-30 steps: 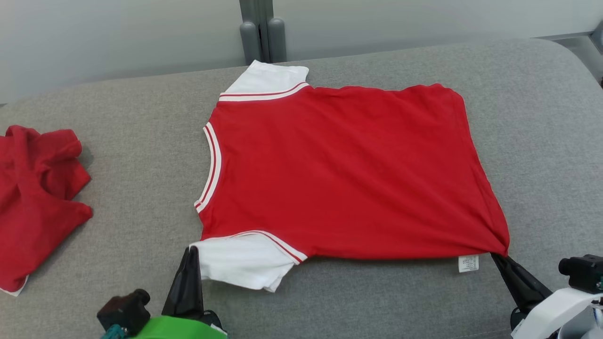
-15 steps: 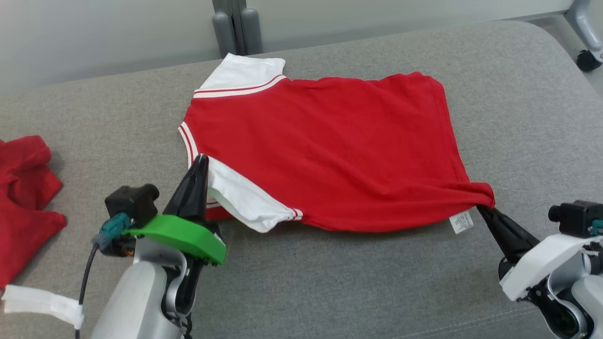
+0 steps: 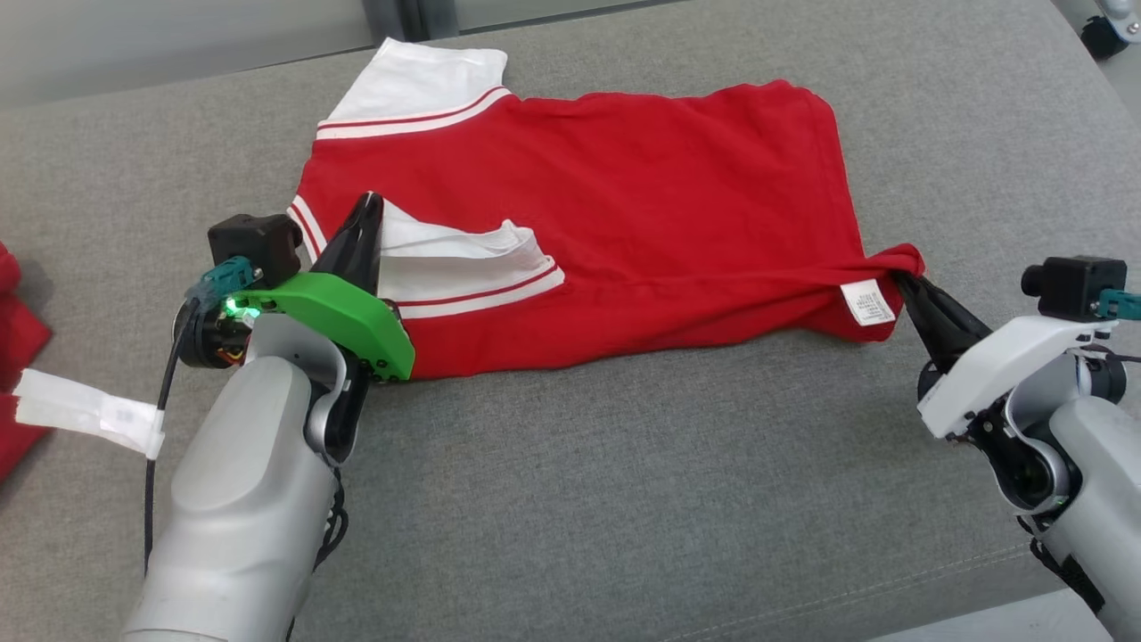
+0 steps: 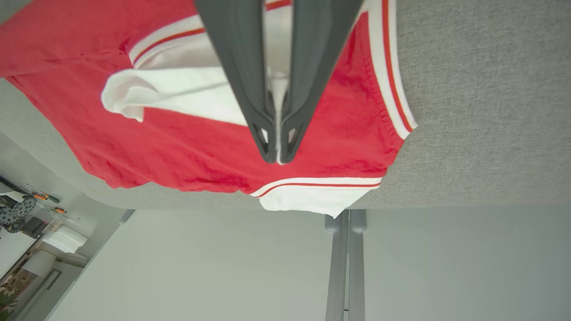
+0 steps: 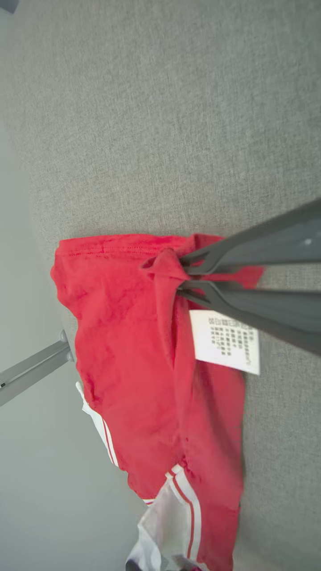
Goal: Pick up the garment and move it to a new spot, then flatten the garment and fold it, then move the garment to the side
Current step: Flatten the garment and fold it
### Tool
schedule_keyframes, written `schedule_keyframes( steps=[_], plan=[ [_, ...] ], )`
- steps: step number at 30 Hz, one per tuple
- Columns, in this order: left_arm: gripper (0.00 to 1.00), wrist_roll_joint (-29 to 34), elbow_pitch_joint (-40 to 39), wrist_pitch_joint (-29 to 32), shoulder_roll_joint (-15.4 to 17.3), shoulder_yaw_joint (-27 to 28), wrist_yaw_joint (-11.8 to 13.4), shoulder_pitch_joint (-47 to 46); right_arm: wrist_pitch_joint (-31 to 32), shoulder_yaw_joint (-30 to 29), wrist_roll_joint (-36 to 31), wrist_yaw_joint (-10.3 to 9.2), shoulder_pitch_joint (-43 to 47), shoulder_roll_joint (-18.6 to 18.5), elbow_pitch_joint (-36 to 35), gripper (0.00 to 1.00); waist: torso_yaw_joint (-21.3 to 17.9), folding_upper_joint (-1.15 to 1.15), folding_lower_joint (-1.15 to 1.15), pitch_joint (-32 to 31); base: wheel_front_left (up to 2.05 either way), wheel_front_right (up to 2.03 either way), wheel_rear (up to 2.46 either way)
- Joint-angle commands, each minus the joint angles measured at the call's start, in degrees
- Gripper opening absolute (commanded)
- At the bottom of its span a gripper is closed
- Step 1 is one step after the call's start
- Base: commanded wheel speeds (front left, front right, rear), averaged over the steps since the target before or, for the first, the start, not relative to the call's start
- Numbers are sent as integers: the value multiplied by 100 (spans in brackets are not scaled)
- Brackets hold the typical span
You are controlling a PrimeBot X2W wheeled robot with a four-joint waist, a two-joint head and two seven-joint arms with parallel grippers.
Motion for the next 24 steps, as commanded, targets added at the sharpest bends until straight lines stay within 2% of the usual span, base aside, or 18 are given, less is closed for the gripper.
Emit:
schedule_keyframes(
  steps=[1, 2, 3, 8, 15, 20, 24],
  plan=[
    [0, 25, 212, -91, 51, -17, -36, -161, -85, 77, 10, -6, -133, 61, 110, 48, -43, 0, 0, 62, 0, 0, 0],
    [50, 70, 368, -196, 58, -40, -35, -254, -165, 140, -47, -6, -226, 92, 197, 100, -52, 0, 0, 70, 0, 0, 0],
    [100, 73, 499, -272, 44, -41, -38, -309, -236, 190, -73, -7, -277, 115, 277, 100, -53, 0, 0, 70, 0, 0, 0],
    [100, 100, 864, -573, 78, -41, -88, -299, -673, 409, -133, -6, -259, 57, 623, 100, 56, 0, 0, -67, 0, 0, 0],
    [100, 42, 561, -644, 163, 133, -115, 378, -959, 479, -7, -6, 153, -91, 829, 100, 223, 0, 0, -243, 0, 0, 0],
    [100, 6, 550, -644, 155, 184, -118, 966, -1016, 550, 12, -6, 177, 37, 1002, 100, 277, 0, 0, -207, 0, 0, 0],
    [100, 18, 712, -645, 110, 131, -109, 1075, -1039, 631, 32, -7, -21, 160, 1240, 100, 310, 0, 0, -107, 0, 0, 0]
  ],
)
